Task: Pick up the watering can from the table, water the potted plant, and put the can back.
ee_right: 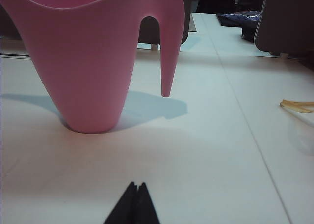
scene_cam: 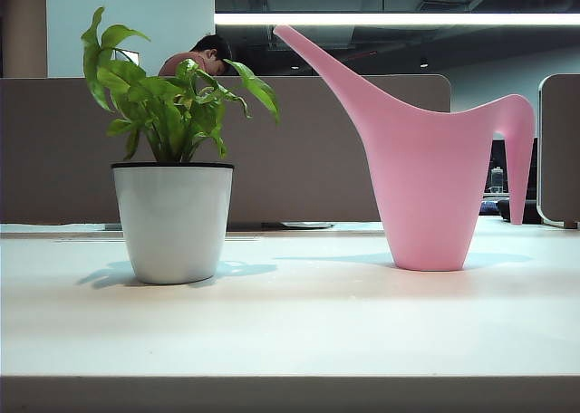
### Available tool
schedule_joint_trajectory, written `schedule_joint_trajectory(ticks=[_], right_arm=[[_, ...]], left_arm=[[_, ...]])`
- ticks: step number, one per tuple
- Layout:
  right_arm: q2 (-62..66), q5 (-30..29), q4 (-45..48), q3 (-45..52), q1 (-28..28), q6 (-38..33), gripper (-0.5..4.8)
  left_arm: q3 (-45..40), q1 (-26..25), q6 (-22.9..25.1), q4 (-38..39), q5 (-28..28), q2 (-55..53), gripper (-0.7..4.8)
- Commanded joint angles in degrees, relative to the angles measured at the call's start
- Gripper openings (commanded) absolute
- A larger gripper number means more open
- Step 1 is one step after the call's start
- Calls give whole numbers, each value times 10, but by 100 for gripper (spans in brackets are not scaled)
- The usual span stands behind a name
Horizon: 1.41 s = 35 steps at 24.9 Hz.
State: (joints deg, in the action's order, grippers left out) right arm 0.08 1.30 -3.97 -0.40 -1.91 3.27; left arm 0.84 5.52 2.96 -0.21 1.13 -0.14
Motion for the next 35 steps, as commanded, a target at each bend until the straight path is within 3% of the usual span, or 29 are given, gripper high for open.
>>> schedule_joint_trajectory(ticks=[1,16,19,24,28,31,33,35], right_arm=[[-1,1,13,3,0,-2,-8],[-1,1,71,3,0,-3,-8],[-1,2,110,3,0,-3,-9],[-1,31,158,-21,0,-131,-9],[7,26,116,-79,0,-150,-9],[26,29,49,-136,0,-113,-9],[66,29,-5,-200,1,-58,-9],[90,29,-19,-228,1,-35,-9]], left_arm=[[2,-1,-1,-6,2,0,-5],[2,-1,-2,-7,1,0,-5],[12,-1,-37,-18,-1,0,-5],[91,-1,-54,75,-4,-1,-5],[149,-1,-53,98,-24,-4,-5],[187,-1,-54,108,-47,-15,-5],[247,-1,-52,164,-102,-69,-5],[278,-1,-48,191,-121,-110,-5]])
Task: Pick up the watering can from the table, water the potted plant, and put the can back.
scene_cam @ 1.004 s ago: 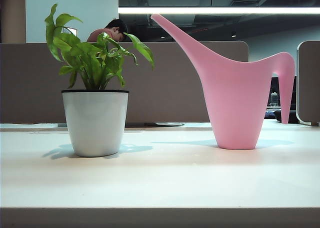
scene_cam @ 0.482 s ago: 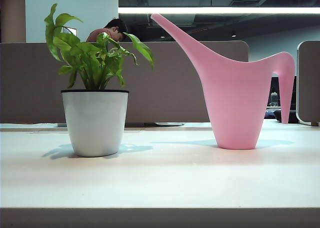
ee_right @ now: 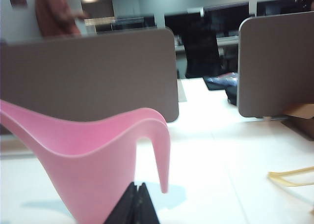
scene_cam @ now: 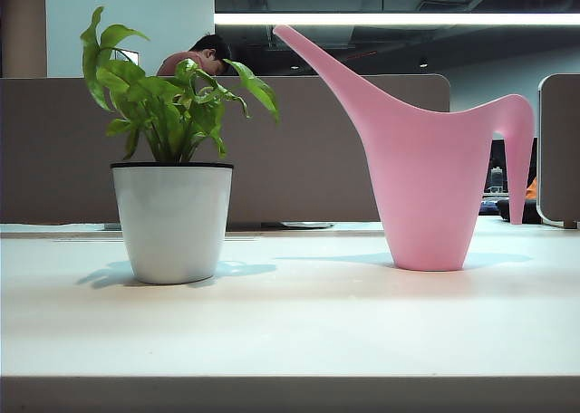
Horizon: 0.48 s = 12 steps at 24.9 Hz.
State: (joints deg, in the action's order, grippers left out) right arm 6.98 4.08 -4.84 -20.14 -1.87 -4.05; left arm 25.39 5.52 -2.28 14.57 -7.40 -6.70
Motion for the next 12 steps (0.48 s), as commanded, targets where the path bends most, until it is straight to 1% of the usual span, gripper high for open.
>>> schedule_joint_trajectory(ticks=[1,3,5,7,10,12], right_arm=[[36,2,-19,-46,0,50,-9],[62,12,-31,-70,0,63,-9],[95,35,-39,-96,0,63,-9],[145,38,-46,-133,0,73,-9],[227,38,-69,-193,0,75,-9],[260,38,-77,-217,0,75,-9]], left_arm=[[46,-1,7,51,-44,-64,-5],[76,-1,8,67,-66,-111,-5],[105,-1,8,73,-89,-159,-5],[144,-1,8,77,-116,-215,-5],[207,0,8,76,-123,-268,-5],[227,0,9,81,-124,-275,-5]])
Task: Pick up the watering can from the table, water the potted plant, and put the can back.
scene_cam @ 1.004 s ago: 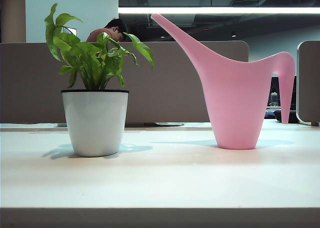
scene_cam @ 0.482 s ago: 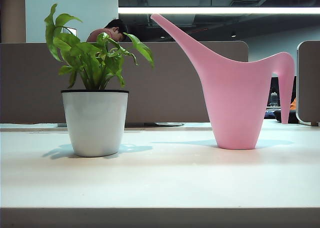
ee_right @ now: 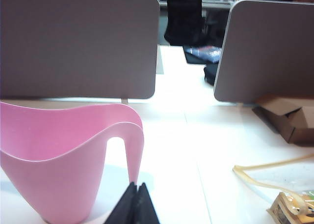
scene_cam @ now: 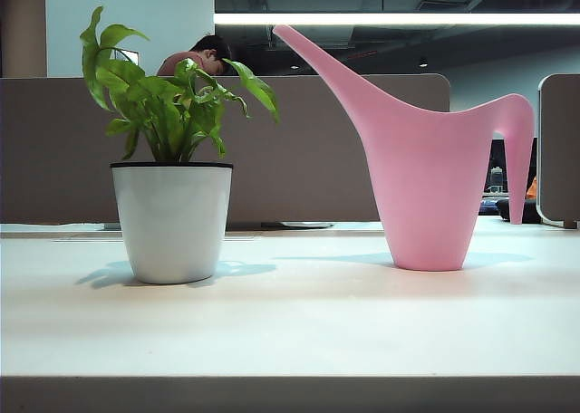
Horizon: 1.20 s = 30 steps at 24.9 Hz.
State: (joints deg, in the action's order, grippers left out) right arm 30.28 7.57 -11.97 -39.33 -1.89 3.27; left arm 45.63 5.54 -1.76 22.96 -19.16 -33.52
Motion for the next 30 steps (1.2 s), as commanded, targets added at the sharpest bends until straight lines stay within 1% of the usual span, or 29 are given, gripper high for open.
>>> schedule_joint_trajectory(ticks=[1,6,10,12,15,17,18,19,20,21,22,23,26,30], right_arm=[[42,1,-6,-34,0,2,-9],[110,0,-7,-67,-2,2,-9],[179,-5,-7,-81,-2,-1,-8],[211,-67,-12,-81,-1,-17,-8],[230,-108,-17,-81,-1,-23,-8],[238,-122,-15,-80,-1,-23,-8],[243,-120,-13,-80,-1,-21,9],[248,-113,-9,-80,-1,-22,51],[257,-92,-3,-80,-1,-21,206],[261,-84,-1,-80,-1,-21,276],[269,-75,3,-80,-1,-21,373],[278,-73,8,-80,0,-19,388],[299,-73,34,-79,1,-13,388],[341,-73,97,-77,6,-13,388]], left_arm=[[33,3,5,-1,-6,-9,-5],[48,33,50,26,-6,-8,-5],[49,64,50,47,11,-8,-5],[49,71,61,52,11,-9,-5],[49,71,61,61,9,-9,-5],[49,71,63,64,9,-8,-5],[49,71,63,65,9,-8,-5],[49,71,63,65,9,-8,-5],[49,73,63,65,9,-8,-5],[49,75,63,66,9,-8,-5],[49,80,63,66,9,-8,-5],[49,82,63,66,9,-8,-5],[49,82,63,65,9,-8,-5],[49,82,63,65,10,-8,-5]])
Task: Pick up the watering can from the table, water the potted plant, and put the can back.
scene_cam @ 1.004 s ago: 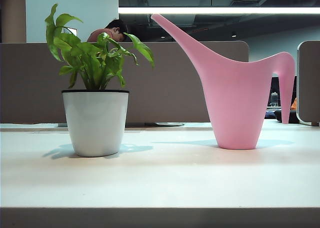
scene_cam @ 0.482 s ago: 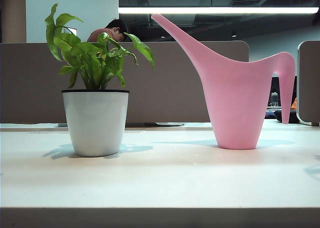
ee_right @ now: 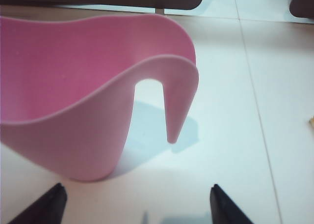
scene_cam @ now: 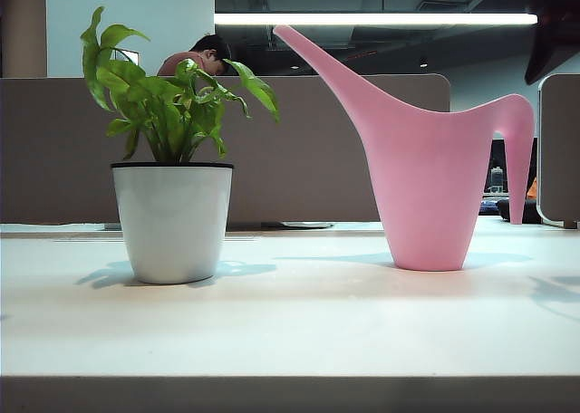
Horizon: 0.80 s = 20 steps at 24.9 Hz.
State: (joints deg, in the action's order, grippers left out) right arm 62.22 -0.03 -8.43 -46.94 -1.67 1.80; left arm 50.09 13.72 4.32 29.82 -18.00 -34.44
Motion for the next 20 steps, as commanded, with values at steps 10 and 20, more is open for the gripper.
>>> schedule_joint_trajectory(ticks=[10,20], right_arm=[[105,-34,284,86,60,25,387],[205,-63,509,155,76,25,372]], left_arm=[[4,0,38,-3,0,1,-5],[4,0,43,-3,0,1,-5]])
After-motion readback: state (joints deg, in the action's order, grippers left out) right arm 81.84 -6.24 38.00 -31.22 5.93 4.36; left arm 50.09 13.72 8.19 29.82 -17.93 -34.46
